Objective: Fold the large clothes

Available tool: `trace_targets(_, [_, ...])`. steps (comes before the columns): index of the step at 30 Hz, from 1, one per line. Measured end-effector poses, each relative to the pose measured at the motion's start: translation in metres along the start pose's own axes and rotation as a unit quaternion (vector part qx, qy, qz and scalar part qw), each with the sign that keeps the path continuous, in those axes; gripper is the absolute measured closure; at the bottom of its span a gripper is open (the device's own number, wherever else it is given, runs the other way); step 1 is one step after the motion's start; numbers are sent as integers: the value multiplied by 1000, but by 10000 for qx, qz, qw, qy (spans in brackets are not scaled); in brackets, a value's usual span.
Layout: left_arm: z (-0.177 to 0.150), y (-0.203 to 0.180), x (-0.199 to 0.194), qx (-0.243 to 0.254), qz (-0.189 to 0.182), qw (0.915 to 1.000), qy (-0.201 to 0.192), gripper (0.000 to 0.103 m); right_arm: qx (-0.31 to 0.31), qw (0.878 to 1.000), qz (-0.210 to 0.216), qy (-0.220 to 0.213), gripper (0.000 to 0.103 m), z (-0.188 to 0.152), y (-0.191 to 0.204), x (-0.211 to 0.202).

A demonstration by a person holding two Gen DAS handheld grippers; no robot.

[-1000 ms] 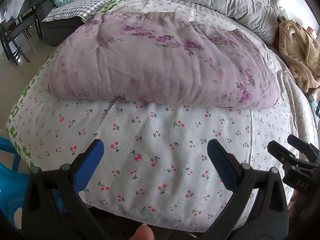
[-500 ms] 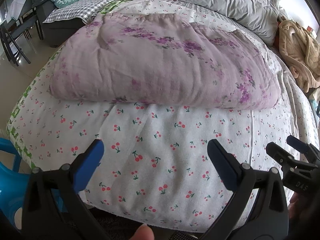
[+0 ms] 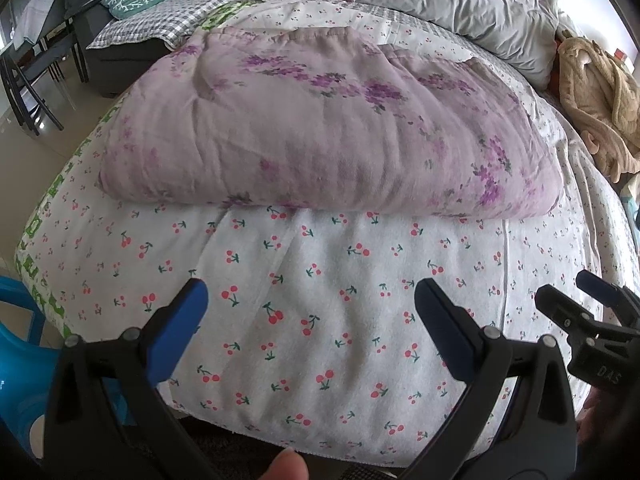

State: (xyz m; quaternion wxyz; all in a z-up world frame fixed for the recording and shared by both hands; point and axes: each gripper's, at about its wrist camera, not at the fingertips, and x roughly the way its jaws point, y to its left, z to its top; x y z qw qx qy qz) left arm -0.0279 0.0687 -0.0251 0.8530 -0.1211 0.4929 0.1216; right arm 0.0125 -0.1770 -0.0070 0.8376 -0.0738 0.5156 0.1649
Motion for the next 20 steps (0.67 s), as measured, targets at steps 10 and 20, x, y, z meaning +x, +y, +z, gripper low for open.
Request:
trace_targets(10, [-1,-2,1,13,31,10000,1,0,4,10000,3,-2,11,0,0,0])
trace_targets(20, [-5,-11,15,-53,10,9999,126,0,45,9999,-23,-130,11,-1,-5,0])
